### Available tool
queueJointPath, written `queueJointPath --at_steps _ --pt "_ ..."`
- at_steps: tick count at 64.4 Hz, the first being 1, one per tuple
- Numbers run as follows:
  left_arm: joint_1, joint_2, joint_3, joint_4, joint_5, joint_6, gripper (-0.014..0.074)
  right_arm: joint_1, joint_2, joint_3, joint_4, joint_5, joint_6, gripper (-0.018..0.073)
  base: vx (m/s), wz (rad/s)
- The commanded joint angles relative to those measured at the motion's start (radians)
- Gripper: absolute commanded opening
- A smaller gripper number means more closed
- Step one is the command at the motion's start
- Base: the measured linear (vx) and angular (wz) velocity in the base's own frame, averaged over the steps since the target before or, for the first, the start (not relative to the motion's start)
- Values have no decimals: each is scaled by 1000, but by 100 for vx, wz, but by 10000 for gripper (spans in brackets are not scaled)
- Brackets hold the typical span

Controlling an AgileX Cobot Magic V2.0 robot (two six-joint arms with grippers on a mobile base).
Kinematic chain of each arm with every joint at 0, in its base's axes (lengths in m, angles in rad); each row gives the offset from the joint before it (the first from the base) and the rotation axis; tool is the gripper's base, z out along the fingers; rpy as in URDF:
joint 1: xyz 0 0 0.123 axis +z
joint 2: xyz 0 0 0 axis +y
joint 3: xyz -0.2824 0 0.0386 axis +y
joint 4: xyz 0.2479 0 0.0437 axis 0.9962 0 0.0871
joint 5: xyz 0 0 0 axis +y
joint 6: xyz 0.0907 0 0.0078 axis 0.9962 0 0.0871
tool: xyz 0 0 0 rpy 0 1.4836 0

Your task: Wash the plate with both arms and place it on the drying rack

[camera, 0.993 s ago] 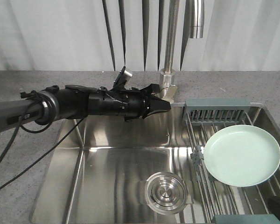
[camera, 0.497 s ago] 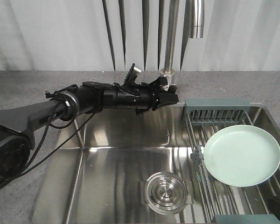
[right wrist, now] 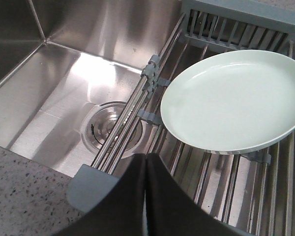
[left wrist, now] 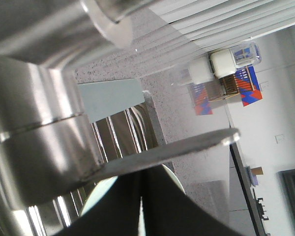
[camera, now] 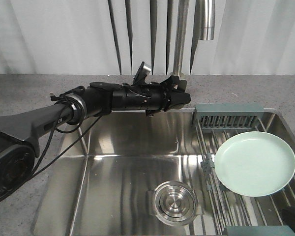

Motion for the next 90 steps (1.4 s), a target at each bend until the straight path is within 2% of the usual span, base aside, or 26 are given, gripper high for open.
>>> queueJointPath --at_steps 1,11,19,26,32,44,54,57,61,64,72,80,90 --pt "15 -74 -36 -122 -25 -3 -5 0 5 -28 -4 -62 -4 -10 0 0" --pt "20 -75 -36 -120 65 0 -5 0 5 -28 -4 -63 -4 -10 0 0" --pt "23 -76 -36 -109 221 0 -5 0 5 -28 -4 -63 -4 -10 0 0" --pt "23 -88 -36 -45 348 -18 -5 0 5 -28 -4 -64 -4 -10 0 0" --pt "23 -121 -36 100 412 -74 -5 0 5 -28 -4 -65 -4 -10 0 0" --pt "23 -237 -36 500 464 -214 -5 0 5 -28 -4 -66 -4 -10 0 0" --pt "20 -370 -32 867 478 -377 -5 0 5 -28 -4 -66 -4 -10 0 0" --pt "18 -416 -32 959 478 -423 -5 0 5 -28 -4 -66 -4 -10 0 0" --pt "15 -485 -29 1045 478 -477 -5 0 5 -28 -4 -66 -4 -10 0 0" --pt "13 -537 -17 1081 477 -503 -5 0 5 -28 -4 -66 -4 -10 0 0" --pt "8 -668 69 1121 477 -508 -5 0 5 -28 -4 -66 -4 -10 0 0" --pt "7 -812 230 1148 460 -508 -5 0 5 -28 -4 -65 -4 -10 0 0" --pt "7 -1010 496 1149 353 -493 -5 0 5 -28 -3 -54 -4 -10 0 0"
